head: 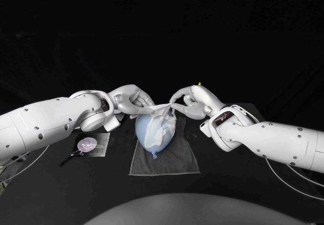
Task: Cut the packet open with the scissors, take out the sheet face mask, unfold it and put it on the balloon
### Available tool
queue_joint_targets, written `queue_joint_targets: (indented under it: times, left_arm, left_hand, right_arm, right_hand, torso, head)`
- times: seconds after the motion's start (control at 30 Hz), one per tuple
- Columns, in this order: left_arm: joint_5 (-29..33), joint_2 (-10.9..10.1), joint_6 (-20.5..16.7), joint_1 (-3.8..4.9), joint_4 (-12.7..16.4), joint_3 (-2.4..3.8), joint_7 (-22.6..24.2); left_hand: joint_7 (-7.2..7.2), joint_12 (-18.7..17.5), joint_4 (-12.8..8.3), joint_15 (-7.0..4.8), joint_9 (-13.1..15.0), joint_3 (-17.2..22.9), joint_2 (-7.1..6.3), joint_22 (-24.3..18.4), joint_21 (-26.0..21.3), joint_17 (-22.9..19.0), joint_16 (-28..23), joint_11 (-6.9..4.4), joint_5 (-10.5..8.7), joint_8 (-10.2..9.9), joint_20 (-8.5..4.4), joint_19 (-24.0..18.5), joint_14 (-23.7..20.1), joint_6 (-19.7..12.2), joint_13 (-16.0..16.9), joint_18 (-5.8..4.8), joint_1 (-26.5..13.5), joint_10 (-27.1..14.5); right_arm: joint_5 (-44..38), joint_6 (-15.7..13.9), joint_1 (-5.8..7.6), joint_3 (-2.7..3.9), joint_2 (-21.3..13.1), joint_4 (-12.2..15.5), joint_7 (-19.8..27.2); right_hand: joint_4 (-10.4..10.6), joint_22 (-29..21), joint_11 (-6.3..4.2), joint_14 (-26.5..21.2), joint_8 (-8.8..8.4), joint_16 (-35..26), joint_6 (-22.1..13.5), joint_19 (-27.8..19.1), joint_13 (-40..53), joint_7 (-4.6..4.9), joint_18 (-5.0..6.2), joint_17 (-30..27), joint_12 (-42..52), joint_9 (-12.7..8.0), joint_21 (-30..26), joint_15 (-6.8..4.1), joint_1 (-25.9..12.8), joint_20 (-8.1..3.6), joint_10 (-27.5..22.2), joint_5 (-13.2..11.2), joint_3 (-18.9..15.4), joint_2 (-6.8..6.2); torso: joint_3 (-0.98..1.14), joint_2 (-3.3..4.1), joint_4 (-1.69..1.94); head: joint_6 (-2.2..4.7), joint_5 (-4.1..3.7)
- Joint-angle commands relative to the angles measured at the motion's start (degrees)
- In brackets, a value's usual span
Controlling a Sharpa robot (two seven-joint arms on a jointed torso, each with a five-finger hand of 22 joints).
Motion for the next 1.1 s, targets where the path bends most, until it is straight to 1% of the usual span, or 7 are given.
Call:
queue_joint_targets:
  times: [0.03, 0.13, 0.37, 0.47, 0.67, 0.9, 1.1]
  left_arm:
    - [0.52, -0.38, -1.59, 0.00, 0.22, 0.05, 1.21]
    - [0.53, -0.83, -2.34, 0.02, 0.58, 0.20, 1.60]
    - [0.94, -1.31, -4.19, 0.14, 1.37, 0.89, 2.40]
    - [1.26, -1.52, -4.82, 0.23, 1.74, 1.12, 2.53]
    - [1.53, -2.01, -5.52, 0.38, 2.19, 1.38, 2.05]
    - [1.61, -2.34, -6.34, 0.44, 1.83, 1.46, -1.06]
    - [0.22, -2.37, -4.88, 0.46, 1.27, 1.47, -5.90]
  left_hand:
    - [0.03, 1.70, -0.74, -0.41, 0.94, 2.04, -0.38, 0.43, 0.47, 0.25, 0.31, -0.26, 0.27, 0.41, -0.22, -0.07, 0.35, -0.33, 1.53, -0.46, -2.05, -0.65]
    - [-0.40, 4.57, -1.02, -0.84, 1.99, 3.45, -0.51, 1.85, 1.28, 1.60, 0.81, -0.61, 0.16, 0.92, -0.43, 0.68, 1.07, -0.88, 3.64, -0.67, -5.15, 0.46]
    - [-0.95, 6.77, -0.63, -1.20, 3.21, 4.83, 0.51, 3.58, 2.23, 3.14, 1.29, -1.16, 0.14, 1.23, -0.75, 1.87, 2.09, -2.10, 5.25, -0.99, -7.88, 2.54]
    - [-1.14, 7.65, -0.39, -1.40, 3.78, 5.13, 0.74, 4.44, 2.69, 4.00, 1.51, -1.40, 0.14, 1.46, -0.92, 2.49, 2.61, -2.43, 5.84, -1.15, -8.94, 3.88]
    - [-1.61, 9.65, -0.45, -1.92, 4.99, 5.21, 0.31, 5.24, 3.08, 5.07, 1.68, -1.99, 0.13, 2.26, -1.38, 3.28, 3.37, -2.08, 7.17, -1.30, -10.38, 6.20]
    - [-1.86, 10.99, -0.82, -2.22, 5.76, 5.35, -0.23, 5.57, 3.20, 5.56, 1.68, -2.30, 0.16, 2.88, -1.73, 3.65, 3.72, -1.61, 8.12, -1.37, -10.68, 6.73]
    - [-1.79, 11.30, -0.95, -2.24, 5.93, 5.52, -0.33, 5.53, 3.17, 5.64, 1.67, -2.28, 0.15, 2.96, -1.79, 3.70, 3.81, -1.67, 8.36, -1.37, -10.68, 6.63]
  right_arm:
    - [0.51, -1.42, 0.05, 0.11, -0.12, -0.16, 0.31]
    - [0.65, -1.11, 0.05, 0.11, -0.03, -0.26, 0.08]
    - [0.53, 0.21, 0.06, 0.11, 0.56, -0.75, -1.13]
    - [0.38, 0.36, 0.07, 0.11, 0.82, -1.10, -1.60]
    - [0.40, 0.59, 0.15, 0.12, 1.42, -1.98, -2.09]
    - [0.76, 1.21, 0.30, 0.12, 2.62, -3.17, -2.52]
    - [0.88, 1.44, 0.60, 0.13, 4.25, -5.18, -4.28]
  right_hand:
    - [0.01, 0.04, -0.55, 6.04, 0.30, 0.24, 0.55, 0.16, 15.05, -0.05, 0.65, 15.05, 0.28, 1.84, 0.19, -0.26, -0.10, -0.20, 5.97, 0.15, 0.36, 0.52]
    - [-0.02, -0.02, -0.55, 6.04, 0.33, 0.24, 0.54, 0.14, 15.05, -0.05, 0.66, 15.05, 0.28, 1.88, 0.13, -0.26, -0.14, -0.21, 5.97, 0.15, 0.42, 0.51]
    - [-0.03, -0.41, -0.55, 6.04, 0.35, 0.24, 0.52, -0.04, 15.05, -0.05, 0.75, 15.05, 0.28, 1.91, -0.24, -0.26, -0.19, -0.21, 5.97, 0.16, 0.47, 0.51]
    - [-0.03, -0.58, -0.54, 6.04, 0.38, 0.24, 0.47, -0.13, 15.05, -0.03, 0.78, 15.05, 0.28, 1.97, -0.42, -0.26, -0.28, -0.21, 5.97, 0.16, 0.55, 0.51]
    - [-0.04, -0.96, -0.53, 6.04, 0.42, 0.24, 0.36, -0.34, 15.05, -0.01, 0.85, 15.05, 0.28, 2.06, -0.82, -0.26, -0.45, -0.21, 5.97, 0.15, 0.68, 0.49]
    - [-0.07, -1.91, -0.48, 6.04, 0.49, 0.24, 0.00, -0.89, 15.05, 0.04, 1.04, 15.05, 0.28, 2.29, -1.82, -0.25, -0.86, -0.17, 5.97, 0.15, 0.97, 0.40]
    - [-0.14, -2.26, -0.47, 6.04, 0.55, 0.24, -0.20, -1.14, 15.05, 0.07, 1.12, 15.05, 0.28, 2.46, -2.23, -0.25, -1.03, -0.14, 5.97, 0.15, 1.20, 0.35]
  torso:
    - [0.01, 0.00, 0.02]
    - [0.00, -0.01, 0.04]
    - [-0.02, -0.04, 0.08]
    - [-0.02, 0.02, 0.02]
    - [-0.02, 0.02, 0.05]
    - [0.00, -0.01, 0.03]
    - [-0.03, 0.05, 0.04]
  head:
    - [0.00, -0.03]
    - [0.00, -0.08]
    - [0.00, -0.09]
    - [0.00, 0.04]
    - [0.00, 0.02]
    - [0.00, 0.00]
    - [0.00, -0.08]
